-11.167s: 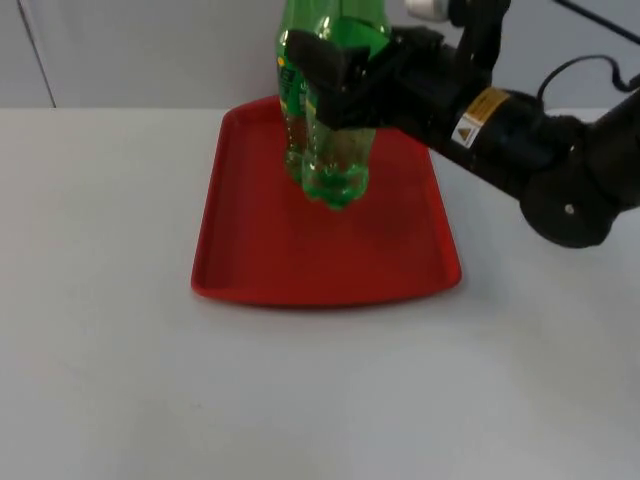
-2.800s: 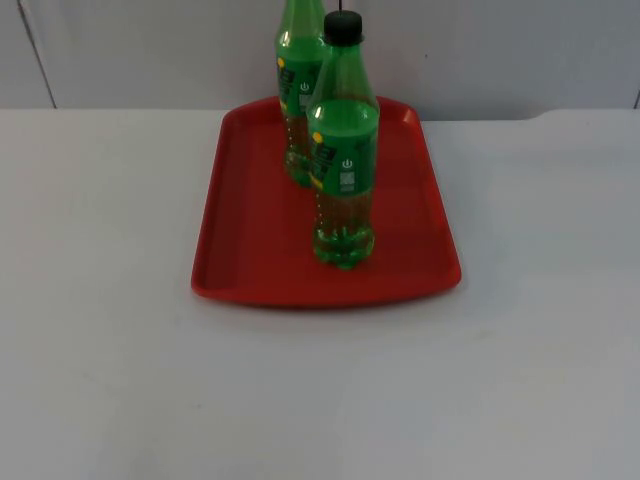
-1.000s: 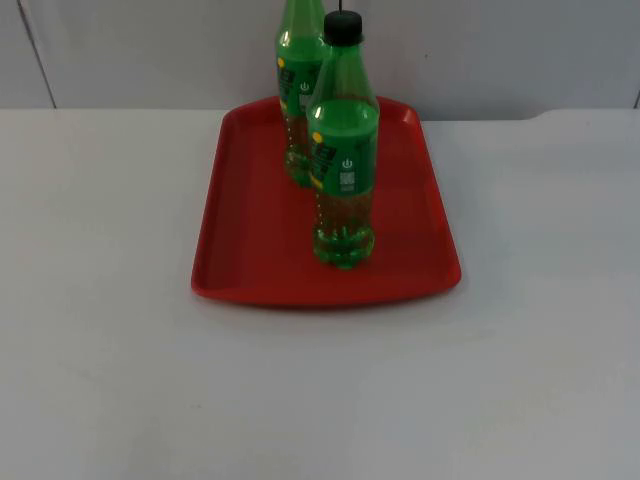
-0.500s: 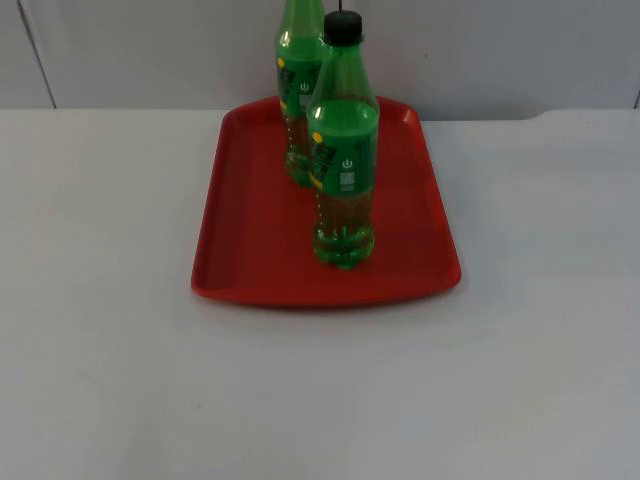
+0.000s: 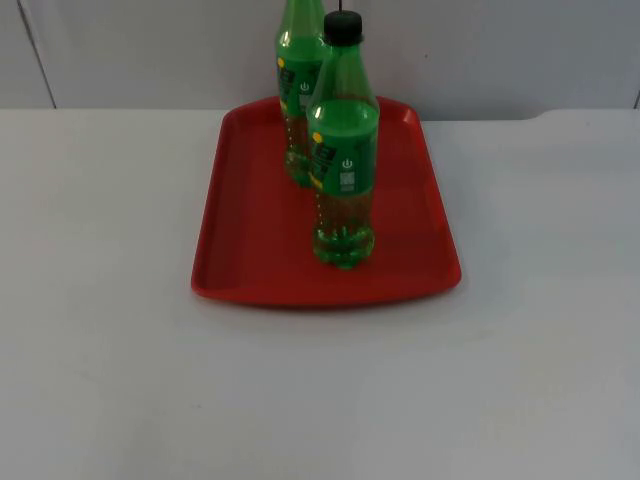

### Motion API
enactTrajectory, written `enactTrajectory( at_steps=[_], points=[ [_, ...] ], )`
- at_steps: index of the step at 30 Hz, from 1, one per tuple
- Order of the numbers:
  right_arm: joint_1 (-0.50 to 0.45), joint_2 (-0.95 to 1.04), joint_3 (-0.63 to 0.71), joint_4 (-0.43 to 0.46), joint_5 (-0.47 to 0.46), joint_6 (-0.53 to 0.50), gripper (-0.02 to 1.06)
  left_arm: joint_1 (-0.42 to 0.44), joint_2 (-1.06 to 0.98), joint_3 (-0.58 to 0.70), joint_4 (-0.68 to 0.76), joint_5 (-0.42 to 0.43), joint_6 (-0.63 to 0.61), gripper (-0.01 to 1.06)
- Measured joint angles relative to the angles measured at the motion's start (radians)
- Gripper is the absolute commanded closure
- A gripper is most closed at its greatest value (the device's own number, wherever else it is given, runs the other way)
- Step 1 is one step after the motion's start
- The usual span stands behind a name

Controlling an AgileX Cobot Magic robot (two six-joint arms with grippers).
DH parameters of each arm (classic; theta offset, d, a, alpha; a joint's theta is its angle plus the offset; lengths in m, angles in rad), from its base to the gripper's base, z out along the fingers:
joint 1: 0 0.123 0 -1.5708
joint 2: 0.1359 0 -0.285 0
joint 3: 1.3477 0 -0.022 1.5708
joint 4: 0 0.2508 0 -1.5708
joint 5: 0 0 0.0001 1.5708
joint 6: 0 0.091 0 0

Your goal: Place the bottle upright on the tray.

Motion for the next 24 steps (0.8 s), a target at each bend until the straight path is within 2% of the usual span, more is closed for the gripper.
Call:
enactTrajectory(
  at_steps=[4, 24],
  points=[
    [-0.096, 0.000, 0.000, 0.000, 0.000, 0.002, -0.01, 0.000, 0.000, 0.000, 0.000, 0.000, 0.000, 0.00],
    [-0.389, 0.000, 0.000, 0.007, 0.000, 0.002, -0.01, 0.000, 0.000, 0.000, 0.001, 0.000, 0.000, 0.00]
  ],
)
